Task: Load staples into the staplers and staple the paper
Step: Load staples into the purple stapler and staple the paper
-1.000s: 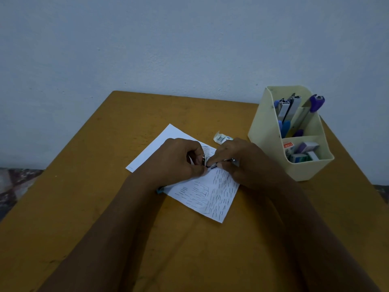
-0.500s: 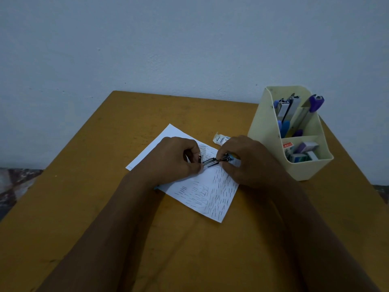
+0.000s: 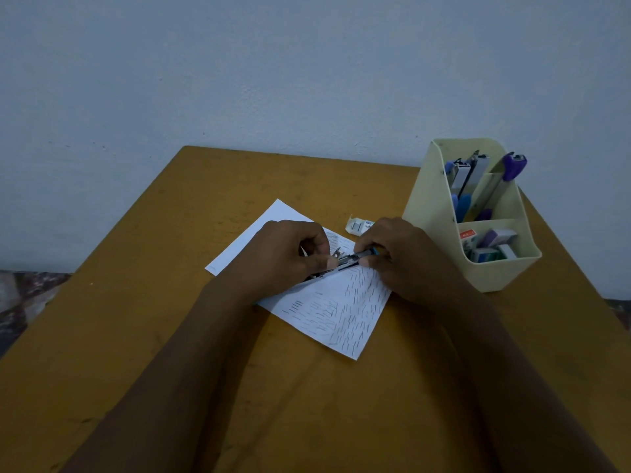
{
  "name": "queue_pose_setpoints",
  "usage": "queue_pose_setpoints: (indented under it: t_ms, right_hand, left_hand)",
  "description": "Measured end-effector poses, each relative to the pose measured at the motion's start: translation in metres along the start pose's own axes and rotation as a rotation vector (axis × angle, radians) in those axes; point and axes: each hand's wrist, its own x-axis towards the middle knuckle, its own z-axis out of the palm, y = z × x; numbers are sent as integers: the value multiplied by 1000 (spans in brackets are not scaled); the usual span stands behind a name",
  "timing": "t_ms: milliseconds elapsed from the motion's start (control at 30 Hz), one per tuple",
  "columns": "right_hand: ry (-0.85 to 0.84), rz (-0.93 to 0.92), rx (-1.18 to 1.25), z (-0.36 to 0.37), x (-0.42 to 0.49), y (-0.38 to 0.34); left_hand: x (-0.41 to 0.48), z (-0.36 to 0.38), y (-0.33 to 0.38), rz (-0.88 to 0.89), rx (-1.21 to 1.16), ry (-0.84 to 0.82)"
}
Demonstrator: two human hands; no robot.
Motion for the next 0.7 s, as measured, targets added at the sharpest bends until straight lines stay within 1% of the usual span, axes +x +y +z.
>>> queue_pose_setpoints:
  t_ms: [200,333,433,567,700]
  right_hand:
    - [-43,-1,-10,1,1,0]
    - [-40,-9,-11,2,0,-1]
    - [-37,-2,-21,3,0,-1]
    - [-20,5,-2,4,1,-2]
    - [-5,-15,9,7,0,-3]
  left_hand:
    - [0,-1,1,12,-7,2]
    - [1,1,1,12,-8,9]
    - [0,2,1,40,41,19]
    - [-2,4,6,129,123,91]
    - [-2,5,9,127,148,108]
